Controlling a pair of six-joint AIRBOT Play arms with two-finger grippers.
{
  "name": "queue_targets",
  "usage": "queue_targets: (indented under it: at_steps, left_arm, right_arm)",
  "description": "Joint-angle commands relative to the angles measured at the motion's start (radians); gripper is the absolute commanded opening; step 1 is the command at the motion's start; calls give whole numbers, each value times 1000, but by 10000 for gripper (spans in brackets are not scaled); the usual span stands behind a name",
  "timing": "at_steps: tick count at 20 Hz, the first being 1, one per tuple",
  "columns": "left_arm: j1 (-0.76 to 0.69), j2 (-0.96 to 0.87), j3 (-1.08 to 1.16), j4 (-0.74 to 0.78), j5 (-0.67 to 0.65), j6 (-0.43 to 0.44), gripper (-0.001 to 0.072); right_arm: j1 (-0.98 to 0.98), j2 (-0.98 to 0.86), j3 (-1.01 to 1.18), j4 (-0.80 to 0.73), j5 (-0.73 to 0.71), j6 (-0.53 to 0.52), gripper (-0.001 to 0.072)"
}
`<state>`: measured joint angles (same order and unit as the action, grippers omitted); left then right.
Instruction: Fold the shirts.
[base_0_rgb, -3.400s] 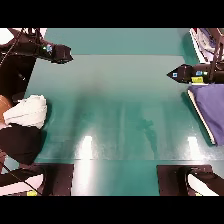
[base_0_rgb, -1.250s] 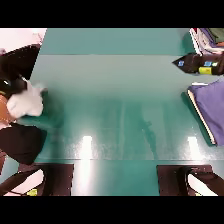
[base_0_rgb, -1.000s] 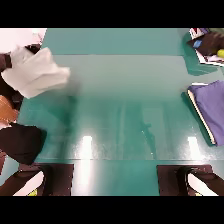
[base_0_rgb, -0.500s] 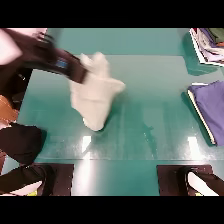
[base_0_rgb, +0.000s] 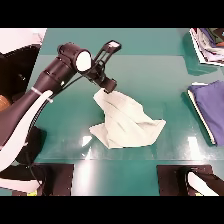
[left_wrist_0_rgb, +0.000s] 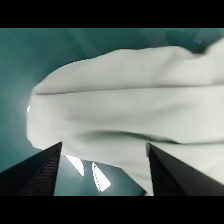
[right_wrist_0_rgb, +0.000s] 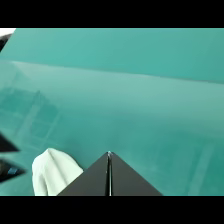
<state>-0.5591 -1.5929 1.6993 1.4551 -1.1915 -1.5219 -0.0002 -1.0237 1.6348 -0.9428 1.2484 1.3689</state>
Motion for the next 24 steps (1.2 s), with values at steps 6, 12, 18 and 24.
queue_targets:
  at_steps: [6, 12, 18, 24]
  left_arm:
    - [219, -218, 0, -296, 56, 97, 618]
    - [196, -285, 3, -294, 100, 108, 536]
    - [277, -217, 92, -248, 42, 71, 30]
    - [371, -124, 94, -236, 9, 90, 30]
  right_arm:
    - [1, -1, 0, 0, 45, 0, 15]
    - [1, 0, -67, 0, 54, 1, 16]
    - [-36, 0, -345, -2, 73, 48, 15]
    - [-104, -37, -761, 22, -10, 55, 445]
